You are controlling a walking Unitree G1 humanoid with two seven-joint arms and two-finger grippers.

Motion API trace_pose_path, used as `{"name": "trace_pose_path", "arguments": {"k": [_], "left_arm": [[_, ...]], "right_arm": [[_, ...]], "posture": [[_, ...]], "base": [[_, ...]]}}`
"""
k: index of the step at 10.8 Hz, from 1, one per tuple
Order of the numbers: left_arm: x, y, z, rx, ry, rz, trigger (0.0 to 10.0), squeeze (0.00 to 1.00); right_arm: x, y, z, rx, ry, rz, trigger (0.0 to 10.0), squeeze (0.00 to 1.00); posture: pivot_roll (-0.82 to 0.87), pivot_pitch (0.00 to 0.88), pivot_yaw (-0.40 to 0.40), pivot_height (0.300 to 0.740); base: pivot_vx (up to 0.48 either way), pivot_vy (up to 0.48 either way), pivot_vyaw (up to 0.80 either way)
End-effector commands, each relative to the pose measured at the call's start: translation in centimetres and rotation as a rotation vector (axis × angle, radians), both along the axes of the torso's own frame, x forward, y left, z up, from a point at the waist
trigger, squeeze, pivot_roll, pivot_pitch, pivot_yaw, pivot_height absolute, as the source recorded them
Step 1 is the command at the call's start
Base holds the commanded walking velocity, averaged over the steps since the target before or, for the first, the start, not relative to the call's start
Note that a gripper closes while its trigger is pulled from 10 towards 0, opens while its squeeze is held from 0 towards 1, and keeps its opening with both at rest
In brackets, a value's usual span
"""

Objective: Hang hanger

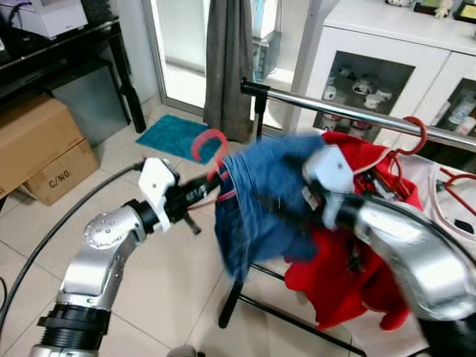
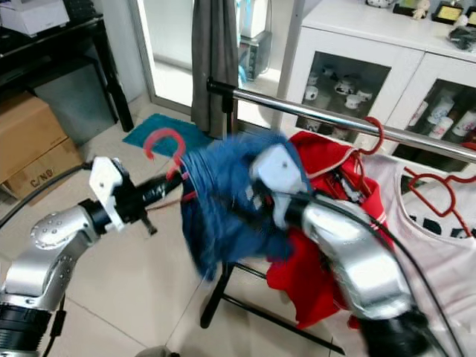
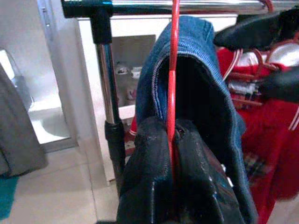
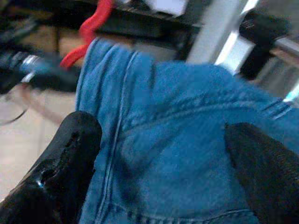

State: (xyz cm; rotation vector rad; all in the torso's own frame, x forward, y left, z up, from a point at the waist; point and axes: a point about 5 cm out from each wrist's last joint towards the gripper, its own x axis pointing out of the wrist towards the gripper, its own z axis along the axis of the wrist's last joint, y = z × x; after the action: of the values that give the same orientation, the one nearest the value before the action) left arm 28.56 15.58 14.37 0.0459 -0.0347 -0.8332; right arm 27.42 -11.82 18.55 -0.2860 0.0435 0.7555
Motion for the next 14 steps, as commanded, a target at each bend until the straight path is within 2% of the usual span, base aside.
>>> {"name": "trace_pose_path", "arguments": {"k": [1,2,4,8,10,12,14], "left_arm": [[0.4,-0.3,1.7,-0.06,-0.049,0.021,0.0,0.0],[0.6,-0.8,1.9,-0.101,-0.04,0.032,0.0,0.0],[1.0,-1.8,2.1,-0.113,-0.033,0.03,0.0,0.0],[1.7,-2.2,2.6,-0.127,-0.022,0.051,0.0,0.0],[1.9,-2.1,2.6,-0.116,-0.024,0.052,0.0,0.0],[1.0,-2.8,2.7,-0.094,-0.016,-0.032,0.0,0.0],[0.7,-2.7,2.9,-0.093,-0.015,-0.039,0.0,0.0]], "right_arm": [[0.3,0.4,0.6,0.012,-0.04,-0.055,10.0,0.0],[0.4,1.2,0.8,0.011,-0.078,-0.086,10.0,0.0],[0.2,2.3,0.8,-0.009,-0.102,-0.131,10.0,0.0],[-1.0,4.8,0.3,-0.039,-0.108,-0.067,10.0,0.0],[-1.2,4.9,-0.1,-0.077,-0.087,-0.055,10.0,0.0],[0.2,3.8,-0.3,-0.117,-0.116,-0.233,10.0,0.0],[0.9,3.2,0.0,-0.105,-0.124,-0.306,10.0,0.0]], "posture": [[0.0,0.0,0.008,0.74],[0.01,0.0,0.009,0.74],[0.01,0.0,0.014,0.74],[0.01,0.0,0.023,0.74],[0.01,0.0,0.023,0.74],[0.01,0.0,0.026,0.74],[0.01,0.0,0.022,0.74]], "base": [[0.0,0.0,0.0],[0.0,0.0,0.0],[0.0,0.0,0.0],[0.0,0.0,0.0],[0.0,0.0,0.0],[0.0,0.0,0.0],[0.0,0.0,0.0]]}}
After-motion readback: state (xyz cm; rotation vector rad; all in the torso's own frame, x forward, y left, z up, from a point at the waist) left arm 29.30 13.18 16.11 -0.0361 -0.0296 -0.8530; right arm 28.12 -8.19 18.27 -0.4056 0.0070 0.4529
